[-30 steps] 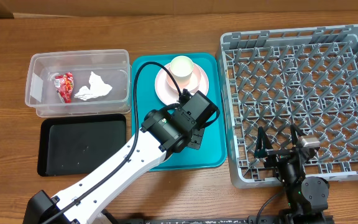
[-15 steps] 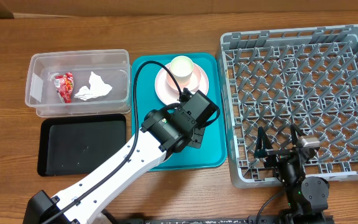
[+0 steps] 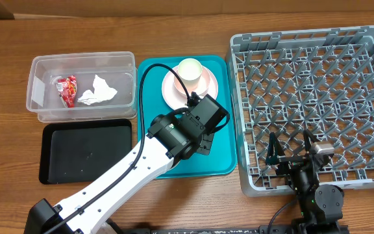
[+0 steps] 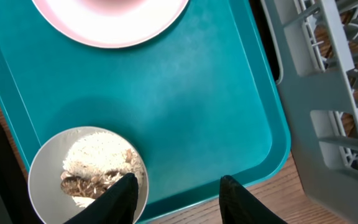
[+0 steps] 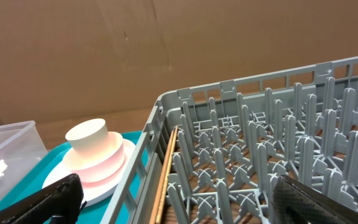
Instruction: Sort waste into correct bins and load items into the dishwasher
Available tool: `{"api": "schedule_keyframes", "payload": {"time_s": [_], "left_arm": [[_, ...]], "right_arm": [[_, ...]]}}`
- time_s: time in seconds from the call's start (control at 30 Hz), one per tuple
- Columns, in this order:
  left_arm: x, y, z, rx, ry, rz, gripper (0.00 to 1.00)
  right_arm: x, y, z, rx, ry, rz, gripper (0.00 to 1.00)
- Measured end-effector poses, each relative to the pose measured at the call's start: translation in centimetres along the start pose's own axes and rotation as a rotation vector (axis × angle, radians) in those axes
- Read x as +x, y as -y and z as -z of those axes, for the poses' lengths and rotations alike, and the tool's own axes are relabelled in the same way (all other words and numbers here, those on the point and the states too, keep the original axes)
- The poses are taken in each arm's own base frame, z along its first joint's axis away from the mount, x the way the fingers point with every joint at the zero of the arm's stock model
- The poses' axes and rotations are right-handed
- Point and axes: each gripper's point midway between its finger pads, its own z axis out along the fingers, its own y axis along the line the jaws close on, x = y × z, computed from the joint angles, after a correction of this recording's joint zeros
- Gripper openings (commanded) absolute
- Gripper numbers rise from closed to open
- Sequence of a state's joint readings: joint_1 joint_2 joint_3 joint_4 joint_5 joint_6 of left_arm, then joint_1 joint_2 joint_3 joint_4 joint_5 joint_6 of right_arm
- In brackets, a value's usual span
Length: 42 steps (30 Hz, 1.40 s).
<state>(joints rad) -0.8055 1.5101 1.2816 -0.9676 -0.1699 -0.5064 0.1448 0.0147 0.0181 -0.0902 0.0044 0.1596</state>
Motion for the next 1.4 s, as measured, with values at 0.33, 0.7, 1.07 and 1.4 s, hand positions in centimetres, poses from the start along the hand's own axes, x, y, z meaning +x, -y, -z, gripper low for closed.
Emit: {"api": "schedule_keyframes", "payload": {"time_s": [0.33,0.7,1.07,1.4], "left_arm": [[1.2,-0.7,0.0,-0.027,-0.050,-0.009,0.35],[3.4,0.0,0.3,0.027,-0.155,0.000,0.33],[3.9,-0.9,-1.0,-0.022,-0.143,0.022,0.36],[3.8,-1.5,-1.2,-0.056,-0.131,0.019,0.38]], "right_arm": [[0.0,0.0,0.0,0.000,0.001,0.000,1.00],[0.0,0.0,0.0,0.000,0.000,0.000,1.00],[0.0,0.0,0.0,0.000,0.000,-0.001,1.00],[0.0,0.0,0.0,0.000,0.000,0.000,1.00]]}}
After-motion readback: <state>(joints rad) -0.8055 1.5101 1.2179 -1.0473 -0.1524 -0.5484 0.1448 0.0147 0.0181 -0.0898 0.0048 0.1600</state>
